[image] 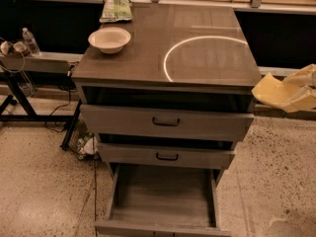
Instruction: Place sponge into bottom drawer
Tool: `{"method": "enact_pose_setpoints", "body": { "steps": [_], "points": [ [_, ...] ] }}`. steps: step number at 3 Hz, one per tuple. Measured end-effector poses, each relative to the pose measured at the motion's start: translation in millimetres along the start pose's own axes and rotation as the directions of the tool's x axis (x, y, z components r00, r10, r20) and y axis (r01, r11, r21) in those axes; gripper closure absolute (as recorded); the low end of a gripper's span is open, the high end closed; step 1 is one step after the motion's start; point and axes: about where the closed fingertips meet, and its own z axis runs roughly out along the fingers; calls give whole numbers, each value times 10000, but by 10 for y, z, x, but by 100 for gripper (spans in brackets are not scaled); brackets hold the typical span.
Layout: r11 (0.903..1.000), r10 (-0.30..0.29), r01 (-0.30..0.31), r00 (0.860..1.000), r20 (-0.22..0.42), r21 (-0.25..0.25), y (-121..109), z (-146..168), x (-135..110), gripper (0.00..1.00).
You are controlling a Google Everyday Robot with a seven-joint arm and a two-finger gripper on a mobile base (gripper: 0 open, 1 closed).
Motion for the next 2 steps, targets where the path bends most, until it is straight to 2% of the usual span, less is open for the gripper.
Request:
{"method": "enact_pose_setpoints", "body": {
  "steps": [1, 2],
  "points": [
    [9977, -350, 353, 9994, 77, -570, 218, 88, 81, 100],
    [9765, -1007, 1068, 9940, 418, -1870, 859, 265, 330, 100]
  ]
}}
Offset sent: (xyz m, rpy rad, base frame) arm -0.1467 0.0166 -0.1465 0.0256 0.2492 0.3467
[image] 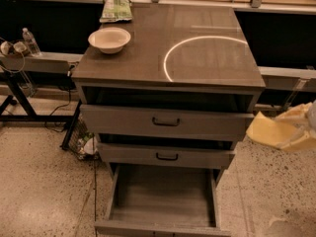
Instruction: Place sponge into bottom drawer
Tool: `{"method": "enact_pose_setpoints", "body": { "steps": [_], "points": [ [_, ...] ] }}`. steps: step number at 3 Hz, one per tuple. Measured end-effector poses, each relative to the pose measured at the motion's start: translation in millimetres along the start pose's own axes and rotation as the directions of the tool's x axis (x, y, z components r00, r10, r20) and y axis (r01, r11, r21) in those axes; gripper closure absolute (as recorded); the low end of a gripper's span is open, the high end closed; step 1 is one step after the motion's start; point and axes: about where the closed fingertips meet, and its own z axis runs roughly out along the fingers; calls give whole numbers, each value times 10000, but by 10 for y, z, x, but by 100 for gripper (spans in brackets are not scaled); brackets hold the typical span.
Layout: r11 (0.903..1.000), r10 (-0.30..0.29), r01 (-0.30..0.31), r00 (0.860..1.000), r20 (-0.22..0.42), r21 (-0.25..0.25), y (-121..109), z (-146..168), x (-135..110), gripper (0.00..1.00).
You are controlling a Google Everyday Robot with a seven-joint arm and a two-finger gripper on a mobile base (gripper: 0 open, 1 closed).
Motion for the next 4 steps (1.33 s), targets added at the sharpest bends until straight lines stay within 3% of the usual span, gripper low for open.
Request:
{"method": "enact_pose_setpoints", "body": {
  "steps": [1, 2, 3, 4],
  "points": [
    [9917, -486, 515, 9984, 277, -1178, 675, 345, 209, 100],
    [9701, -340, 565, 9946, 985, -2359, 1427, 883, 259, 100],
    [9701, -340, 565, 9946, 985, -2360, 1427, 884, 259, 100],
    [9721, 528, -98, 9827, 1777, -2345, 1545, 1221, 157, 100]
  ]
}}
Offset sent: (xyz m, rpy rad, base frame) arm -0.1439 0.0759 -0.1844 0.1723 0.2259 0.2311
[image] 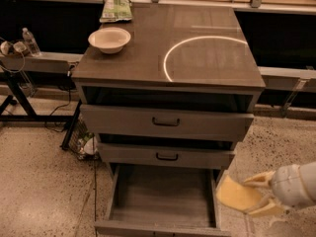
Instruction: Place sponge into bottom drawer
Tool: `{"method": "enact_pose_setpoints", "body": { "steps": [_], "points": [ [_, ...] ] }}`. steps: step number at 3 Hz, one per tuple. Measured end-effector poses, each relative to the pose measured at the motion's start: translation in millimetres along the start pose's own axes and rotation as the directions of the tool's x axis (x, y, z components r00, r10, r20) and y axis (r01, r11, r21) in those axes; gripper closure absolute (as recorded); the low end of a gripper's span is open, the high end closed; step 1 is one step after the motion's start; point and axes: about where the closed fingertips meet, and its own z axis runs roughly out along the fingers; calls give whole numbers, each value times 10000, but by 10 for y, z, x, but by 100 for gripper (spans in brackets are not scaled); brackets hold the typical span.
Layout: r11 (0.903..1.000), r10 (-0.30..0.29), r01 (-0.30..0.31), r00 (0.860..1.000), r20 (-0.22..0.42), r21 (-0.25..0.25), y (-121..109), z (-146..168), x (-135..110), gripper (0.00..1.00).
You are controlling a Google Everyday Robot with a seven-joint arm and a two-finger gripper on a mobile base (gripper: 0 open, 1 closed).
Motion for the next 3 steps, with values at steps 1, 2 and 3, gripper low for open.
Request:
{"method": "enact_pose_setpoints", "body": {
  "steps": [1, 2, 3],
  "points": [
    [9988, 461, -474, 9942, 973, 113, -1, 576, -96, 100],
    [9969, 711, -763, 9801, 1851, 207, -120, 1225, -196, 100],
    [9842, 1373, -1631, 9491, 2836, 694, -713, 2490, -190, 100]
  ]
}}
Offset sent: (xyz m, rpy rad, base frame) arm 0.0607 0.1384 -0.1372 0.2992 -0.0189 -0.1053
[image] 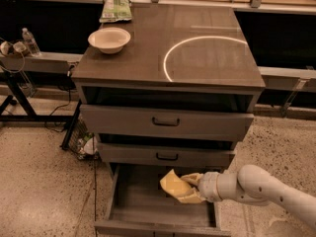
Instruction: Place sponge into bottom drawer
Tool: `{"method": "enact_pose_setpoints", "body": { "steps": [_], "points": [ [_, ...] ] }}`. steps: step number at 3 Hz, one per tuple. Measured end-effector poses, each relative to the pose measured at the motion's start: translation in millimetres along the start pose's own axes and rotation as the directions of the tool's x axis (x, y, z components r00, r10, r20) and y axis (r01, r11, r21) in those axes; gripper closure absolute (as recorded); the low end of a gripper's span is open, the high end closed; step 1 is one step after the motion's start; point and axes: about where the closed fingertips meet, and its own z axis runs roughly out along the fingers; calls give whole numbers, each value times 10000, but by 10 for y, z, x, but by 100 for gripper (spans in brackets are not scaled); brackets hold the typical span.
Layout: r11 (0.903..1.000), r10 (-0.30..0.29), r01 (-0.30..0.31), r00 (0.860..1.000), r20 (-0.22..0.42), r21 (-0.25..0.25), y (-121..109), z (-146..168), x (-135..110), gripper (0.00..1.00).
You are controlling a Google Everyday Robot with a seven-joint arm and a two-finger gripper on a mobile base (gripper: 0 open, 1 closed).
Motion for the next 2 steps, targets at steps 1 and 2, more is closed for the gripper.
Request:
{"method": "enact_pose_setpoints", "body": {
  "steps": [1, 2],
  "points": [
    [10000, -34, 35, 10000, 65, -48, -15, 78, 38, 100],
    [9997, -226, 223, 9994, 269, 109, -197, 437, 372, 100]
  ]
}}
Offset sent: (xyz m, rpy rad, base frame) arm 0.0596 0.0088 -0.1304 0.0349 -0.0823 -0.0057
